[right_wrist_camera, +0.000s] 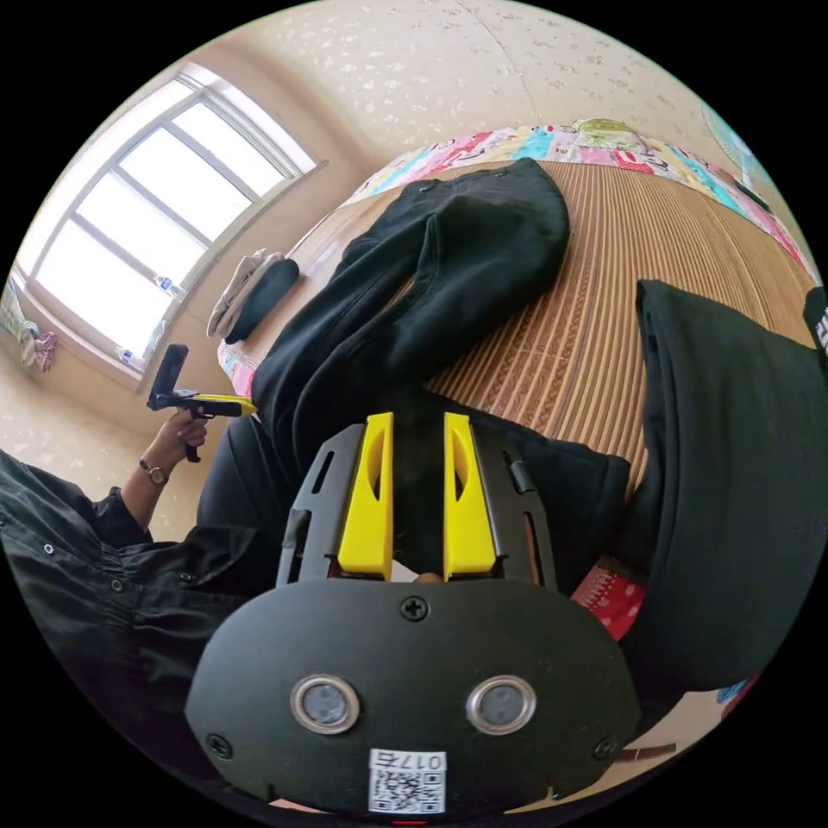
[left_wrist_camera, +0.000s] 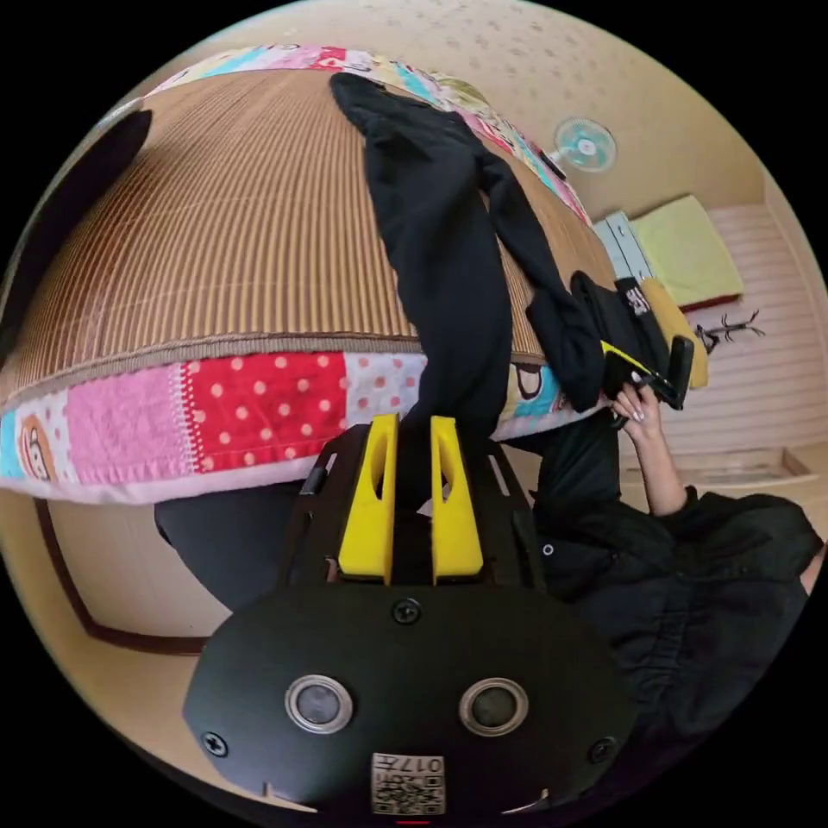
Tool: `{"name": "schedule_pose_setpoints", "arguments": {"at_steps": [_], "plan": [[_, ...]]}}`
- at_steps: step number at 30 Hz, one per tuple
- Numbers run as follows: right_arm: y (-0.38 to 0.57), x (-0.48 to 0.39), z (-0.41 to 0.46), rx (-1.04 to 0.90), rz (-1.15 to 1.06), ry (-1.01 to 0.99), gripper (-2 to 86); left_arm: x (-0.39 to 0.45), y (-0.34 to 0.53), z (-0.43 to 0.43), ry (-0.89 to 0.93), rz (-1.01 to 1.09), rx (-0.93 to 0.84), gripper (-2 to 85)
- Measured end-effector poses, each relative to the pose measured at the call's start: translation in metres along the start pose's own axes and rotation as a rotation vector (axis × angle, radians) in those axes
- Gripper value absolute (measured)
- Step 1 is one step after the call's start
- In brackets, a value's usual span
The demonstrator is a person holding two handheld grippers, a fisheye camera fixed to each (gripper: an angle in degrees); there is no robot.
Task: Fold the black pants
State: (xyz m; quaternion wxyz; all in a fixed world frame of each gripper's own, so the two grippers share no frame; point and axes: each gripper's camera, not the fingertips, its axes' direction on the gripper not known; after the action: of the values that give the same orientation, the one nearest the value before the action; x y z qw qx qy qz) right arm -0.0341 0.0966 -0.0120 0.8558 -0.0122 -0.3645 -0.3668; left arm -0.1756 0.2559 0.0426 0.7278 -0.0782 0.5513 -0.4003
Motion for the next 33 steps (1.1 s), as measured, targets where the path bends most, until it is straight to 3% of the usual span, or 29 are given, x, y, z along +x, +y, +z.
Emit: {"name": "schedule_pose_setpoints", "arguments": {"at_steps": [3,6,8,13,17,18,21,26,28,33], "plan": [[-0.005,0.006,-0.021,0.020,-0.009,0.110,10.1,-0.003,0.034,-0.036,-0.178,-0.211,0.252,10.0],[-0.014,0.020,-0.026,-0.053,-0.058,0.170,11.8,0.042,0.036,-0.051,-0.212,-0.091,0.367,11.2],[-0.021,0.028,-0.018,-0.151,-0.121,0.205,13.4,0.083,0.012,-0.044,-0.094,0.111,0.297,11.9],[-0.029,0.023,0.003,-0.301,-0.239,0.328,12.4,0.142,-0.025,-0.007,0.233,0.280,0.175,12.7],[-0.037,0.017,-0.014,-0.421,-0.210,0.271,6.2,0.181,-0.057,0.051,0.179,0.314,-0.134,12.7],[-0.035,0.016,-0.019,-0.423,-0.219,0.257,6.0,0.183,-0.058,0.054,0.170,0.305,-0.137,12.9],[-0.010,0.016,-0.053,-0.411,-0.266,0.076,5.3,0.194,-0.061,0.059,0.228,0.329,-0.163,13.6],[0.044,0.046,-0.129,-0.231,-0.238,-0.514,4.1,0.187,-0.060,0.100,0.205,0.285,-0.322,11.8],[0.060,0.062,-0.151,-0.149,-0.214,-0.698,3.8,0.182,-0.054,0.100,0.375,0.305,-0.303,5.7],[0.107,0.083,-0.226,0.152,-0.321,-0.991,3.5,0.156,-0.043,0.076,0.876,0.403,-0.169,4.2]]}}
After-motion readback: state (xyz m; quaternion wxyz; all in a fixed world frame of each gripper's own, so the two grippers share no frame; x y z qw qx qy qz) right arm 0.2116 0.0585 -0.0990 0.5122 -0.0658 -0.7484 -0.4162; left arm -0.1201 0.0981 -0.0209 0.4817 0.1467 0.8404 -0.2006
